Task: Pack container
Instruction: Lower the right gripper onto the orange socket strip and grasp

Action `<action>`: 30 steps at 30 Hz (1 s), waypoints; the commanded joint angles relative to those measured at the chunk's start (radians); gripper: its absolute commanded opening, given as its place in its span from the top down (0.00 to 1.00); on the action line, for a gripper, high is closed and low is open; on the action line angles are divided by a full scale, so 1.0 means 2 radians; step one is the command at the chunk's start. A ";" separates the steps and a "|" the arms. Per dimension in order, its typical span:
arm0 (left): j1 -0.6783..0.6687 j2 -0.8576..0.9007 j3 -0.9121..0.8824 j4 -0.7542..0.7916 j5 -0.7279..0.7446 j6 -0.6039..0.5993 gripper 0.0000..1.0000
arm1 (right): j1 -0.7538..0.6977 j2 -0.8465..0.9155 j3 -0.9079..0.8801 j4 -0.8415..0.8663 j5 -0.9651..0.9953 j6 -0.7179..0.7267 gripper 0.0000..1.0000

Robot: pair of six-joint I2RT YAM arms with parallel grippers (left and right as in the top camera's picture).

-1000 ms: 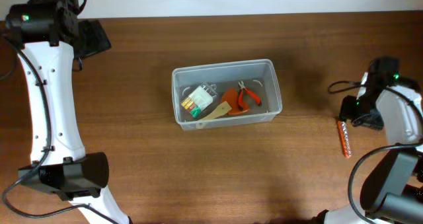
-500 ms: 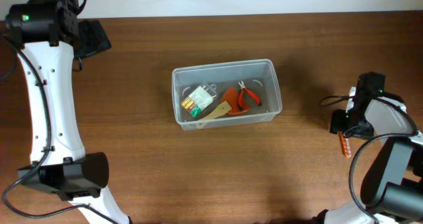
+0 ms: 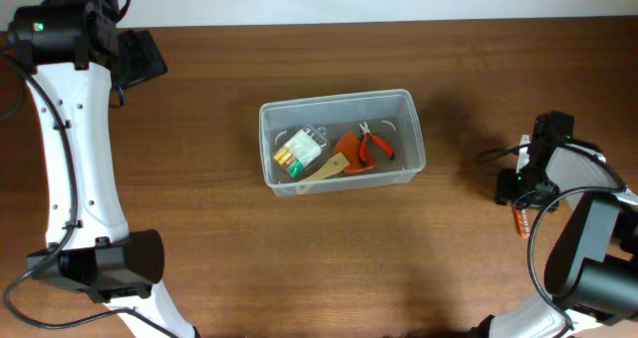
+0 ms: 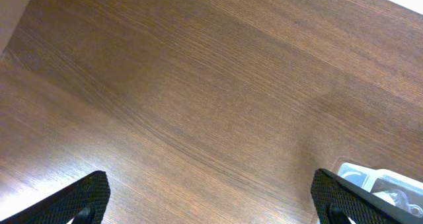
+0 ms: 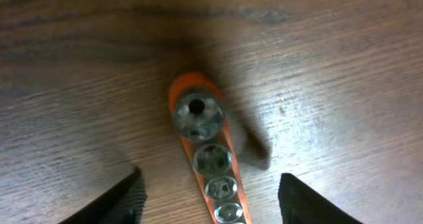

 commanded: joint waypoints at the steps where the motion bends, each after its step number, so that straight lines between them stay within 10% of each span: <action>1: 0.000 -0.004 0.001 0.000 0.001 -0.003 0.01 | -0.002 0.009 -0.004 0.003 -0.002 -0.001 0.49; 30: 0.000 -0.004 0.001 0.000 0.001 -0.003 0.01 | -0.001 0.009 0.019 -0.031 -0.024 0.017 0.96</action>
